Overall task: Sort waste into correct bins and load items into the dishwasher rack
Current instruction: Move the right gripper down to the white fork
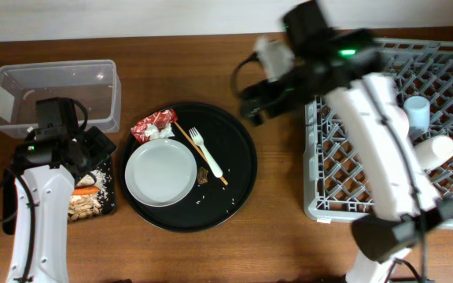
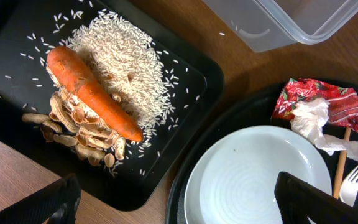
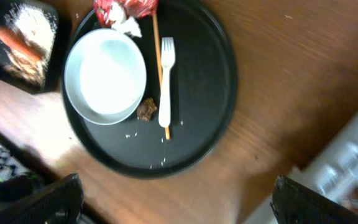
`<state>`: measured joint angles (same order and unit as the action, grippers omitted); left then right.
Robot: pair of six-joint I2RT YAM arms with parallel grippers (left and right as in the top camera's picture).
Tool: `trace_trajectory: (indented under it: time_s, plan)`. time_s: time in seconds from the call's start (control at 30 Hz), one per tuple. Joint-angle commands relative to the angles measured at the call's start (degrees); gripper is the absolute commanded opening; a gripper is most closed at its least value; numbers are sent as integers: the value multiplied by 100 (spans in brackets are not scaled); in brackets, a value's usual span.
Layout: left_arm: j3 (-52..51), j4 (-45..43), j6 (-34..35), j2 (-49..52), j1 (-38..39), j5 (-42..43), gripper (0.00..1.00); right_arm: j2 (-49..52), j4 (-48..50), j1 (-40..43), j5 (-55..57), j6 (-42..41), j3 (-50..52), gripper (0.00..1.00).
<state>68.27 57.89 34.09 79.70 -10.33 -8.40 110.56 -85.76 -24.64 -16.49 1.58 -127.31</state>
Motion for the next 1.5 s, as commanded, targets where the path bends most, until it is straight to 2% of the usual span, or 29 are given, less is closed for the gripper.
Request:
trace_trajectory:
  time_s: [0.0, 0.2, 0.33, 0.4, 0.6, 0.77, 0.9, 1.0, 1.1, 1.23, 1.47]
  plan:
    - [111, 7, -28, -96, -22, 0, 99, 664, 254, -688, 365, -57, 83, 99]
    - [111, 9, -28, -96, -22, 0, 99, 1759, 855, -1370, 372, -59, 83, 99]
    - [111, 9, -28, -96, -22, 0, 99, 2179, 929, -1436, 369, -227, 83, 99]
    - [111, 9, -28, -96, -22, 0, 99, 2299, 909, -1436, 365, -494, 90, 99]
    - [111, 9, -26, -96, -22, -2, 99, 2310, 673, -1506, 369, -621, 162, 99]
    - [111, 7, -28, -96, -22, 0, 99, 2312, 1108, -1508, 442, -599, 682, 99]
    - [111, 7, -28, -96, -22, 0, 99, 2312, 1648, -1504, 1001, -1010, 1207, 85]
    - [111, 7, -26, -96, -22, 0, 99, 2317, 1862, -1504, 1429, -1392, 1320, 83]
    - [111, 7, -28, -96, -22, 0, 99, 2317, 2162, -1502, 1486, -1412, 1320, 82]
    - [111, 9, -28, -96, -22, 0, 99, 2367, 2424, -1499, 1482, -1412, 1320, 72]
    - [111, 9, -28, -96, -24, 0, 99, 2586, 2618, -1497, 1591, -1412, 1331, 69]
